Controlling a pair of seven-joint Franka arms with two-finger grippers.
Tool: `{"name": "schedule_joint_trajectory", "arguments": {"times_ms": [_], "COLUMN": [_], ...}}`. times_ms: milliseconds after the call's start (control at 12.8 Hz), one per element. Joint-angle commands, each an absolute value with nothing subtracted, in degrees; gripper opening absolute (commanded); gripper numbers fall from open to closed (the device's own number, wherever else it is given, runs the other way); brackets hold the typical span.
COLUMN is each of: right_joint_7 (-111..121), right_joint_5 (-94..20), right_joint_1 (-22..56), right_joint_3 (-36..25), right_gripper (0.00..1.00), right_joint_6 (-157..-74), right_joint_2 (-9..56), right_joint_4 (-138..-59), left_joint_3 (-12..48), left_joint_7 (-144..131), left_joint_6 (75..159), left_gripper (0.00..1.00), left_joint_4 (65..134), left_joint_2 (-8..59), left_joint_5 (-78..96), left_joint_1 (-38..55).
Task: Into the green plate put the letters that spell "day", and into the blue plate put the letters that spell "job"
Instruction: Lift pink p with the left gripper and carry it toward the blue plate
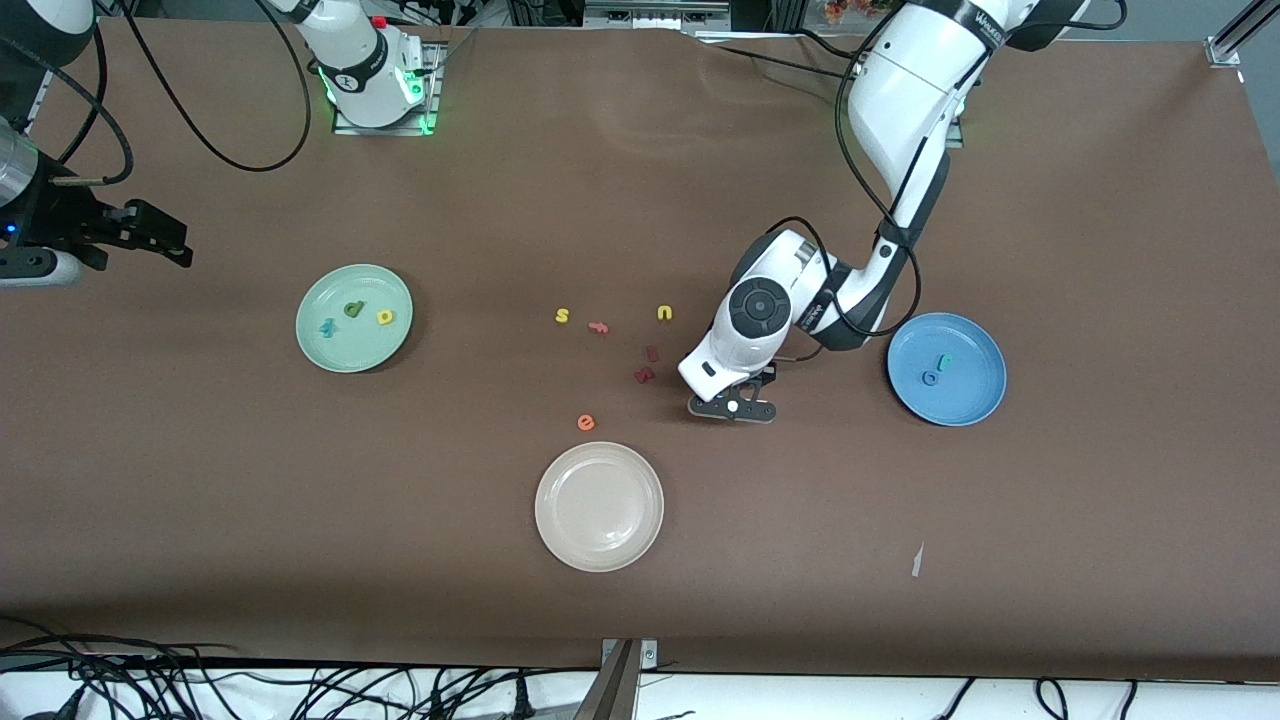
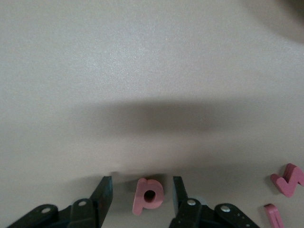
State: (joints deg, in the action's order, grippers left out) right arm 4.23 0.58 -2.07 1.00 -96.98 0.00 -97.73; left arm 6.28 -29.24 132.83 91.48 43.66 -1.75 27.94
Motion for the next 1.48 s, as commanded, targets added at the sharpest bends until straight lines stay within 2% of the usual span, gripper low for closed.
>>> {"name": "schedule_joint_trajectory", "arguments": {"times_ms": [0,547,703,937,1015,1249,1406], "right_joint_7": [3.9,-2.8,-2.7,-2.7,-2.7,-2.7,-2.7], "right_joint_5": [-0.4,-0.6,-0.6,-0.6,-0.6,-0.6,-0.6], "right_joint_1": [-2.7,-2.9,-2.9,-2.9,-2.9,-2.9,-2.9], "right_joint_3": [1.6,1.5,1.6,1.5,1.5,1.5,1.5], "right_gripper": [1.0,1.0,1.0,1.0,1.0,1.0,1.0], "right_joint_6": [-97.3,-97.8,-97.6,-97.5,-97.6,-97.6,-97.6], "right_joint_2": [0.6,1.2,1.2,1.3,1.3,1.3,1.3], "right_joint_4": [-96.0,-95.9,-95.9,-95.9,-95.9,-95.9,-95.9], "left_joint_3": [5.8,5.7,5.7,5.5,5.5,5.5,5.6], "left_joint_7": [-31.3,-31.2,-31.1,-30.8,-30.2,-29.0,-27.7], "left_joint_6": [131.7,131.7,131.7,131.7,131.8,131.2,124.4], "left_gripper": [0.59,0.56,0.44,0.09,0.0,0.0,0.0], "left_joint_4": [90.4,91.0,90.9,91.1,91.1,91.0,90.6], "left_joint_2": [43.9,44.5,44.7,45.1,45.1,44.4,40.5], "left_joint_5": [-1.1,-1.3,-1.4,-1.4,-1.5,-1.5,-1.4], "left_joint_1": [29.5,29.6,29.5,29.5,29.4,28.4,24.9]}}
